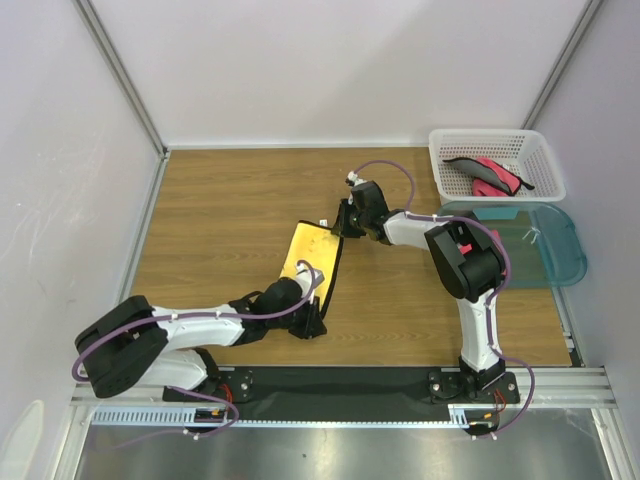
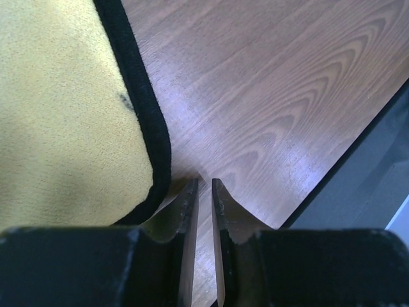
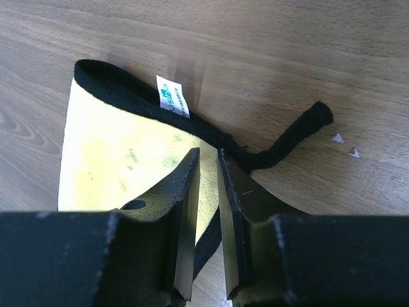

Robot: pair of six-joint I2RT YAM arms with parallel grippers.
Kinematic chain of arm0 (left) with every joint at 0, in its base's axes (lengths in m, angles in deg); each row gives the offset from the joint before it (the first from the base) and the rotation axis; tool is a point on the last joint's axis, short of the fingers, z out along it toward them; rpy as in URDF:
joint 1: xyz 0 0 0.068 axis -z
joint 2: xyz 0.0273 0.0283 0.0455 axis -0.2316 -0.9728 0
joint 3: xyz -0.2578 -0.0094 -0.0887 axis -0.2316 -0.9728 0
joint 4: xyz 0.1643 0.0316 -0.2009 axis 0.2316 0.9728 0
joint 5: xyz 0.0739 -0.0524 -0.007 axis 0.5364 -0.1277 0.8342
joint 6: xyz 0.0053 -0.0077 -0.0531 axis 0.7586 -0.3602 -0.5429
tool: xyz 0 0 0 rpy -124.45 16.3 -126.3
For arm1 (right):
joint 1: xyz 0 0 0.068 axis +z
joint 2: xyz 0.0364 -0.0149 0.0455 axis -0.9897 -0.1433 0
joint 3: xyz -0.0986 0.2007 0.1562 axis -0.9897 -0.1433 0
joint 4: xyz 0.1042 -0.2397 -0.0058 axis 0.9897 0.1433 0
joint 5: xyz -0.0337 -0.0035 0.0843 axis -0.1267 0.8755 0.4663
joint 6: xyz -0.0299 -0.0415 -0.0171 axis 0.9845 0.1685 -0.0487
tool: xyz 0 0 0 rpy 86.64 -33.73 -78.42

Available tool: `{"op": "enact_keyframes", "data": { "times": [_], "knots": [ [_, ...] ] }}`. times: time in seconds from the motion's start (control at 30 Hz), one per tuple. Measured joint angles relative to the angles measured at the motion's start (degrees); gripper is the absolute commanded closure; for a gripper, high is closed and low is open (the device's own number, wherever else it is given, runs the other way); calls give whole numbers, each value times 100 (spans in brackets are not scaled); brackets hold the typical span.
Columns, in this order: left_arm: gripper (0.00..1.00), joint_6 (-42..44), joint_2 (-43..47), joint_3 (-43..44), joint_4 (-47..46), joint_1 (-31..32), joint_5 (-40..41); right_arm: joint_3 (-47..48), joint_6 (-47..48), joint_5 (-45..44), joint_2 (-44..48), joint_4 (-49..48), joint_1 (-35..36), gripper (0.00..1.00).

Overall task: Fold and stack the towels
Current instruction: Fold the towel

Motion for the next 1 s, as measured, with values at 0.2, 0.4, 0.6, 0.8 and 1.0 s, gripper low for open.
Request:
{"op": "enact_keyframes", "data": {
  "times": [0.2,0.4,0.6,0.8,1.0],
  "knots": [
    [79,201,428,245,535,2,92,42,68,76,20,96,-9,76],
    [78,343,1458,568,916,4,796,42,170,179,262,302,-15,77],
    [80,348,1440,562,1056,-26,1292,42,197,190,446,299,-15,77],
    [81,339,752,470,1043,-26,1202,42,197,216,428,343,-15,77],
    [82,341,321,461,920,-26,938,157,197,210,201,352,-22,77]
  ]
}}
